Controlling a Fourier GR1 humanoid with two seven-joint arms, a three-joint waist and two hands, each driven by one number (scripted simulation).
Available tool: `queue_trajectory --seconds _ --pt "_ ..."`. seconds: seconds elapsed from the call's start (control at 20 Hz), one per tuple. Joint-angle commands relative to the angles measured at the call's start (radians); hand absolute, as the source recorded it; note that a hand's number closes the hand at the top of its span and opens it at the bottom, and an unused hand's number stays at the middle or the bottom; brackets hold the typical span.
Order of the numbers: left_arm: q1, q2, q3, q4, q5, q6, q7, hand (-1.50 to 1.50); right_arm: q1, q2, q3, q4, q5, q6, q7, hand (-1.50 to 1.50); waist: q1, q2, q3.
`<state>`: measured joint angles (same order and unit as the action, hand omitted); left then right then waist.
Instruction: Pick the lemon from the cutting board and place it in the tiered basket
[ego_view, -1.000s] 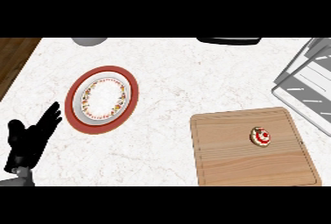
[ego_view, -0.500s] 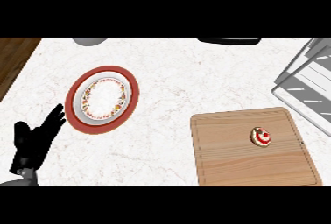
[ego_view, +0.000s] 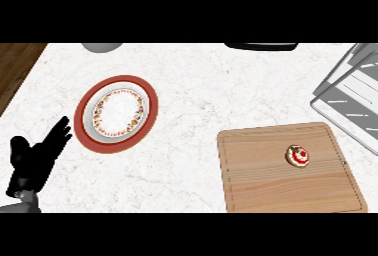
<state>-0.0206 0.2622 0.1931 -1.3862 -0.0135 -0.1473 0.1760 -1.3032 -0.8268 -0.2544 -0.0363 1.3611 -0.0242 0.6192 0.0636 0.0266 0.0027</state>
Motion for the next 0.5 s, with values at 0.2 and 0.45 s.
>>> queue_trajectory --seconds 0.2,0.45 --pt "-0.001 -0.041 -0.017 0.03 -0.037 0.046 -0.032 0.0 0.038 0.034 -0.055 -0.101 -0.068 -0.112 0.016 -1.5 -0.018 -0.007 -0.001" --pt "0.036 0.01 0.009 -0.02 0.002 -0.015 -0.016 0.0 -0.013 -0.059 -0.09 -0.186 -0.095 -0.23 0.008 -1.5 -0.014 -0.011 0.0"
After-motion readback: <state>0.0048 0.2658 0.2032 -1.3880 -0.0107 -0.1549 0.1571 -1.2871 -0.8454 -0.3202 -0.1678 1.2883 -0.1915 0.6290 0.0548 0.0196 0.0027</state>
